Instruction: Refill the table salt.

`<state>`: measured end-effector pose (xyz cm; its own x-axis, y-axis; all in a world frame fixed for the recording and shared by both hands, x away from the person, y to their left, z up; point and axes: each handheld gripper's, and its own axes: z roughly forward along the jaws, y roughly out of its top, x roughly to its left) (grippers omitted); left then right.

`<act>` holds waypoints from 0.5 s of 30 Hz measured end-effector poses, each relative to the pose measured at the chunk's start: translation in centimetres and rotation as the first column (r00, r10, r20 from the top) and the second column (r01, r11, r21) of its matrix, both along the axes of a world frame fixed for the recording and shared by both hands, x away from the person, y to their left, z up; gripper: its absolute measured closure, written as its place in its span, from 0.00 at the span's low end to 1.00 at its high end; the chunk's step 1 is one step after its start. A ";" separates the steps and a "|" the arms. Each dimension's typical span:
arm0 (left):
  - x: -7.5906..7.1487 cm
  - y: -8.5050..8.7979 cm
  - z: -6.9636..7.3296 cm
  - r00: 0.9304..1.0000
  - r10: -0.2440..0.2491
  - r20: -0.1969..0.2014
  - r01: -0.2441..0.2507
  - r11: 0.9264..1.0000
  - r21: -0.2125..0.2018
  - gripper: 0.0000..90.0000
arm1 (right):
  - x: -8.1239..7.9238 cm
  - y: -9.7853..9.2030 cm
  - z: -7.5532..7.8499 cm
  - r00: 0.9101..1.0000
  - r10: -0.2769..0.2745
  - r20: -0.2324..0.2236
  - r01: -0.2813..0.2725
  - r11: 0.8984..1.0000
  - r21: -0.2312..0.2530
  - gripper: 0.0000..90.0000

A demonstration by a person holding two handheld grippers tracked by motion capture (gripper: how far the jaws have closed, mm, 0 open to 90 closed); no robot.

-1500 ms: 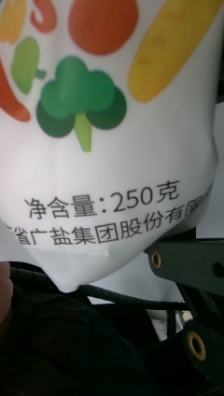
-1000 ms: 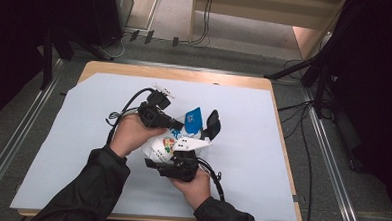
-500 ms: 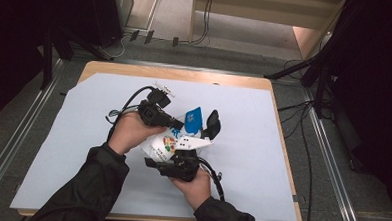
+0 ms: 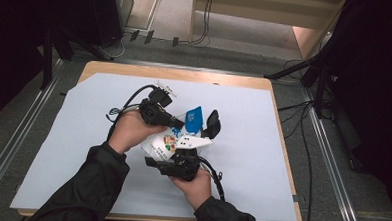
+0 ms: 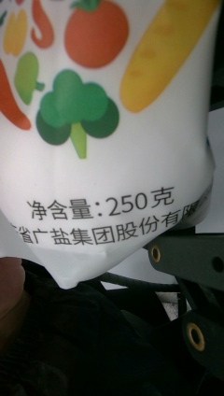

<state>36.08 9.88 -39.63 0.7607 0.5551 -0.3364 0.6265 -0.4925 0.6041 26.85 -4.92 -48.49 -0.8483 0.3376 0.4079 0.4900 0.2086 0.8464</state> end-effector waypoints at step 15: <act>-0.1 -0.1 0.2 0.999 0.036 0.003 -0.036 0.999 -0.012 1.00 | 0.2 0.0 0.1 1.000 0.017 -0.009 -0.017 1.000 0.006 0.64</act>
<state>36.00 9.80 -39.39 0.7414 0.5781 -0.3408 0.6417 -0.4623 0.6119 27.03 -4.90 -48.44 -0.8501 0.3208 0.4177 0.4942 0.2119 0.8431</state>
